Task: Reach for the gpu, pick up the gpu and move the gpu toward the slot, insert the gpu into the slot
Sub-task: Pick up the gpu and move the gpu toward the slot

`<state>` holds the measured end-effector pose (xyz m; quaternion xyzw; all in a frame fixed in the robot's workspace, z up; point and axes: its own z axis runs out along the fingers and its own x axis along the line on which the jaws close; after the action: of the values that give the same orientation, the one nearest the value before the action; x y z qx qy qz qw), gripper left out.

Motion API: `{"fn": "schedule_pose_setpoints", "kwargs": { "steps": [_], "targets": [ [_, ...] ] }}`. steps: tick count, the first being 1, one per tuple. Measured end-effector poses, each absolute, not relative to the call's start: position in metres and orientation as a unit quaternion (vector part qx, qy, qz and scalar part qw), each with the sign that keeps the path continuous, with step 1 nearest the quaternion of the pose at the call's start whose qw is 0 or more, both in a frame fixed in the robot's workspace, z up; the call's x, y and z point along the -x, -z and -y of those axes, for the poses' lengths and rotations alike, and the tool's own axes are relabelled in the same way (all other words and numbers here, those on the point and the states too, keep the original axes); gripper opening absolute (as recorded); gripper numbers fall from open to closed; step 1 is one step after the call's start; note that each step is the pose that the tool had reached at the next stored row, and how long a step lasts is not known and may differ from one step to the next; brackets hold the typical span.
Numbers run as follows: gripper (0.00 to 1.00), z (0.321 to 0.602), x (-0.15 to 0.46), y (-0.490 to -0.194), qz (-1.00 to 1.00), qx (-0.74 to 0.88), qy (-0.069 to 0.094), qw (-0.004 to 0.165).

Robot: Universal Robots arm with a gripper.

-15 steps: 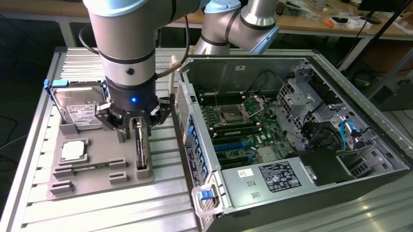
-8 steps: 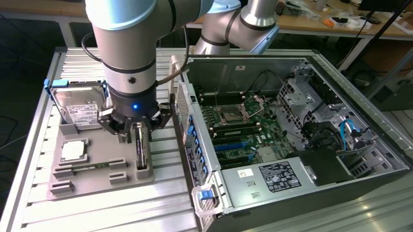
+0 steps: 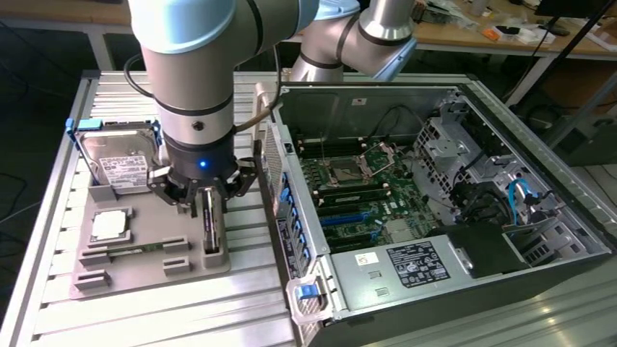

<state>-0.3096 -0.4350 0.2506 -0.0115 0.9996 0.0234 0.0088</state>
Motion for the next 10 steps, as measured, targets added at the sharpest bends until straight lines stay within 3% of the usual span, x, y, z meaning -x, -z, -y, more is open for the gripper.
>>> {"fn": "schedule_pose_setpoints", "kwargs": {
  "steps": [10],
  "targets": [
    [0.48,0.4351,0.3095,-0.2484,-1.0,0.011,-0.023,0.009]
  ]
}}
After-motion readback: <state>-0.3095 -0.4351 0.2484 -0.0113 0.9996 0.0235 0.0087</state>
